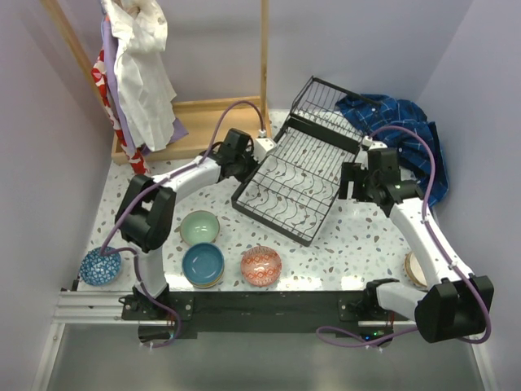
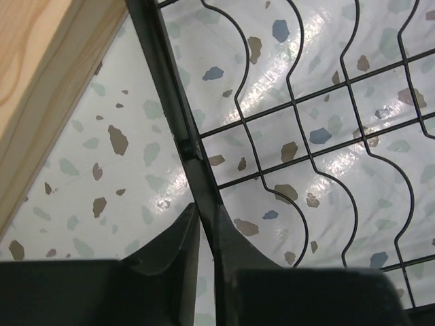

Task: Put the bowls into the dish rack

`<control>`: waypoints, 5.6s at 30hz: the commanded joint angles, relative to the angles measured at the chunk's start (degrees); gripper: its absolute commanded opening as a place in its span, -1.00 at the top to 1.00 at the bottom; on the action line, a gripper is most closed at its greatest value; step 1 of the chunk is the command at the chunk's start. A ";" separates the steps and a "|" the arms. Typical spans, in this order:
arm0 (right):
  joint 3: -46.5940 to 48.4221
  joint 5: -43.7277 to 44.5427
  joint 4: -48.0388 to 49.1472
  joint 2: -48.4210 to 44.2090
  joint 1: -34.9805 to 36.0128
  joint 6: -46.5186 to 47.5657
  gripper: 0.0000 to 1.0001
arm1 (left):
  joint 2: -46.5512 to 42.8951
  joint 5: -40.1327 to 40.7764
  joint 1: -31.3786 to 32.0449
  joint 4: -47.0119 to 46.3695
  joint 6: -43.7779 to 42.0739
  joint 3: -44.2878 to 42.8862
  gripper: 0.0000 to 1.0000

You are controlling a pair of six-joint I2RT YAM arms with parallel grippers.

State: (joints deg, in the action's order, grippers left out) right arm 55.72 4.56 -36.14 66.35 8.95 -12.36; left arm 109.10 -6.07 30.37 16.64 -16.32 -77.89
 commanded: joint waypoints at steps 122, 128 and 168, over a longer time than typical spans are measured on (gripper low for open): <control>10.64 -2.90 -2.08 3.71 -11.41 15.88 -0.48 | -32.28 -5.99 14.54 27.82 -8.83 12.76 -0.33; 10.89 0.10 -6.31 -1.57 -11.50 18.60 -0.57 | -37.72 -7.10 14.72 24.93 -1.45 17.24 -0.21; 12.21 5.29 -16.59 -18.80 -11.50 17.99 -0.67 | -19.89 2.01 44.07 15.44 24.05 20.14 -0.31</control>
State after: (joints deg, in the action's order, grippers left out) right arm 67.79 8.62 -52.84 48.18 -2.37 6.00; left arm 88.47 -7.70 72.05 33.80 6.52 -56.99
